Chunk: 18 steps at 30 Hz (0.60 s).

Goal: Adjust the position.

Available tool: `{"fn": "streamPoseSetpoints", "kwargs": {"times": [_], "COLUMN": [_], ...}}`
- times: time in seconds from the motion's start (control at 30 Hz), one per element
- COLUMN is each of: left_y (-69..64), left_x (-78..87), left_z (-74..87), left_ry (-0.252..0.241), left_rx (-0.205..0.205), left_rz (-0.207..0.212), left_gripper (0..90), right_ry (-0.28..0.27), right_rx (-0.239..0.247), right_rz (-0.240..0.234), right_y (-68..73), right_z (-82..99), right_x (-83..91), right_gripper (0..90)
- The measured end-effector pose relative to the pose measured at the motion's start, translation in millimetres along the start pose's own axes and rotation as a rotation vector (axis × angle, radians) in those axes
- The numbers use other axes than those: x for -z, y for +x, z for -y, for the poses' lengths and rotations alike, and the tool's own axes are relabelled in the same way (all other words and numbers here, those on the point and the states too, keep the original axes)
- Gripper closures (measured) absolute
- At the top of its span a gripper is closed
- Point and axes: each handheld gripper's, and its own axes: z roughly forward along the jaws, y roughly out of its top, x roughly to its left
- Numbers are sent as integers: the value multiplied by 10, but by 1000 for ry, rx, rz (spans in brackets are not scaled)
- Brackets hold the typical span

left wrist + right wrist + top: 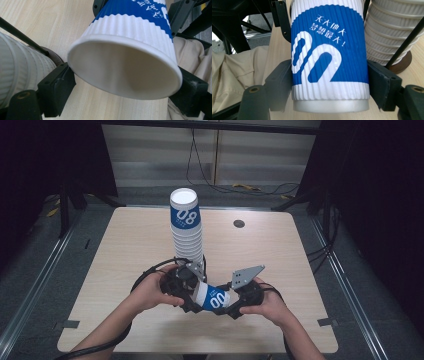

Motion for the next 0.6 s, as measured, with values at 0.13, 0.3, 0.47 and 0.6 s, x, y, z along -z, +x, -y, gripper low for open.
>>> {"fn": "streamPoseSetpoints", "kwargs": {"times": [0.13, 0.3, 0.47, 0.6], "left_y": [3, 0, -7, -8], "left_x": [0, 14, 26, 52], "left_z": [-16, -24, -28, -29], "left_ry": [-4, 4, 9, 22], "left_rx": [8, -1, 2, -5], "left_rz": [15, 16, 7, 11], "left_gripper": [141, 155, 162, 169], "right_ry": [9, 7, 3, 7], "right_rx": [14, 19, 16, 29], "right_rz": [2, -1, -1, 1], "right_y": [6, 13, 8, 5], "right_z": [0, -4, -2, -2], "right_x": [-9, -12, -27, -49], "right_gripper": [269, 270, 269, 262]}}
